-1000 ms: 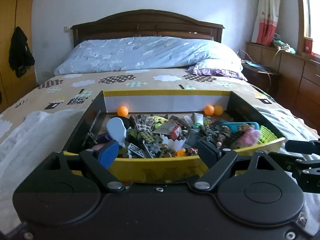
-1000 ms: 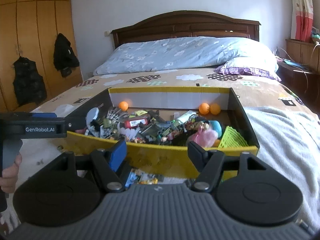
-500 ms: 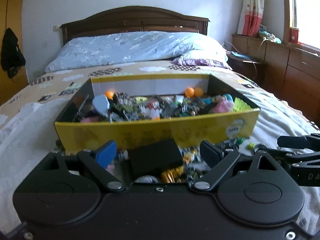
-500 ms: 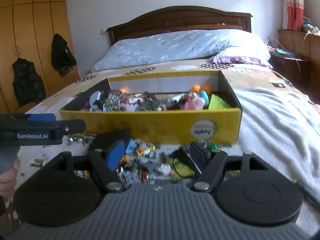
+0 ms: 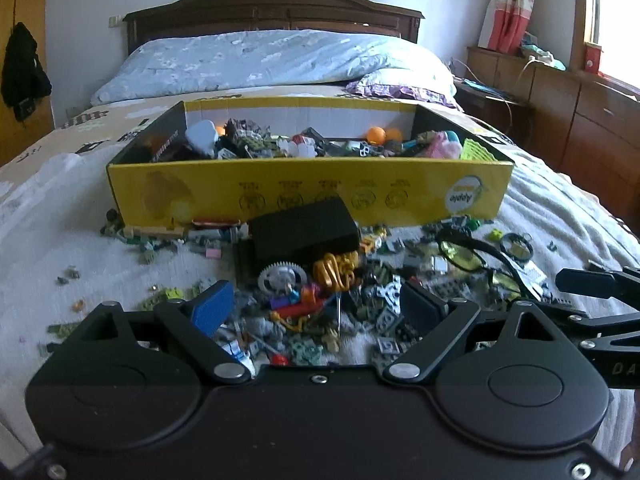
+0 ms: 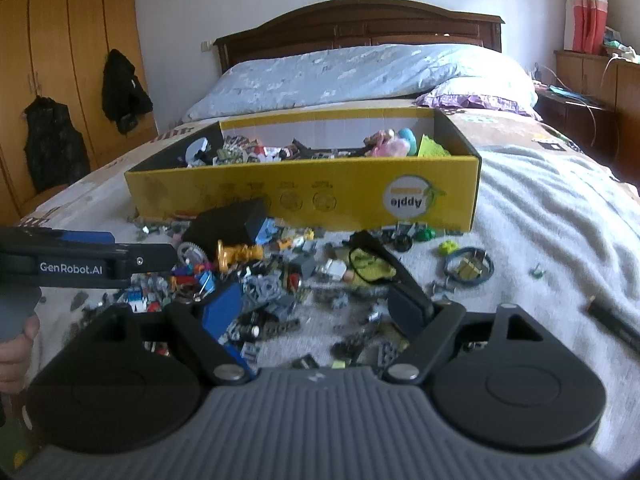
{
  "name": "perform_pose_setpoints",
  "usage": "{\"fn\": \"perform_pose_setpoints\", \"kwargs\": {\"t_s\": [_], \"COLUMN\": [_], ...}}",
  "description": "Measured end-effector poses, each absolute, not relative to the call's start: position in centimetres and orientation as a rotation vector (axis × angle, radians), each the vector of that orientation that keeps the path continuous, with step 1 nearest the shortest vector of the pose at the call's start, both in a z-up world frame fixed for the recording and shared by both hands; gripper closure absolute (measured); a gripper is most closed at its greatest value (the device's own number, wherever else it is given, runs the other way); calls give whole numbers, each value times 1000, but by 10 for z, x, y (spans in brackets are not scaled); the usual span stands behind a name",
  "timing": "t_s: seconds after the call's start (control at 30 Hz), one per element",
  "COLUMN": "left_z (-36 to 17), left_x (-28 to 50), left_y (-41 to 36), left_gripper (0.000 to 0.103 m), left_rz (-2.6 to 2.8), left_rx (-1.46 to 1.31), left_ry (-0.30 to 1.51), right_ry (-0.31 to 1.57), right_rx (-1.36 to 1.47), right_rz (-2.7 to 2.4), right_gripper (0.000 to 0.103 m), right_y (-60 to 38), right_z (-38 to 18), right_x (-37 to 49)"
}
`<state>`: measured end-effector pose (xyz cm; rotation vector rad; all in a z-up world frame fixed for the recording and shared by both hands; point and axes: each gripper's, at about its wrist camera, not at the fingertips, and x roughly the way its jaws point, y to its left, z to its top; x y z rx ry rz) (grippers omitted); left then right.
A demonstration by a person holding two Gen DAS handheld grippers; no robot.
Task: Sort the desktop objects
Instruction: 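Withdraw both tools from the box back over the Lego pile, then lower both tools into the Lego pile toward small pieces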
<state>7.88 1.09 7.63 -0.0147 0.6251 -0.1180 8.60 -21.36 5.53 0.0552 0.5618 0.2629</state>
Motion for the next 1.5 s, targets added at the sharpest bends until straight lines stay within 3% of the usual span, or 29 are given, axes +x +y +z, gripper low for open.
{"fn": "perform_pose_setpoints", "kwargs": {"t_s": [1.5], "left_z": [27], "left_x": [39], "left_y": [25], "left_gripper": [12], "left_rz": [-46], "left_rx": [2], "left_ry": [667], "right_ry": [668], "right_rx": [-108], "right_rz": [195], "right_gripper": [13], "right_y": [-177], "right_z": [15], "right_x": [51]}}
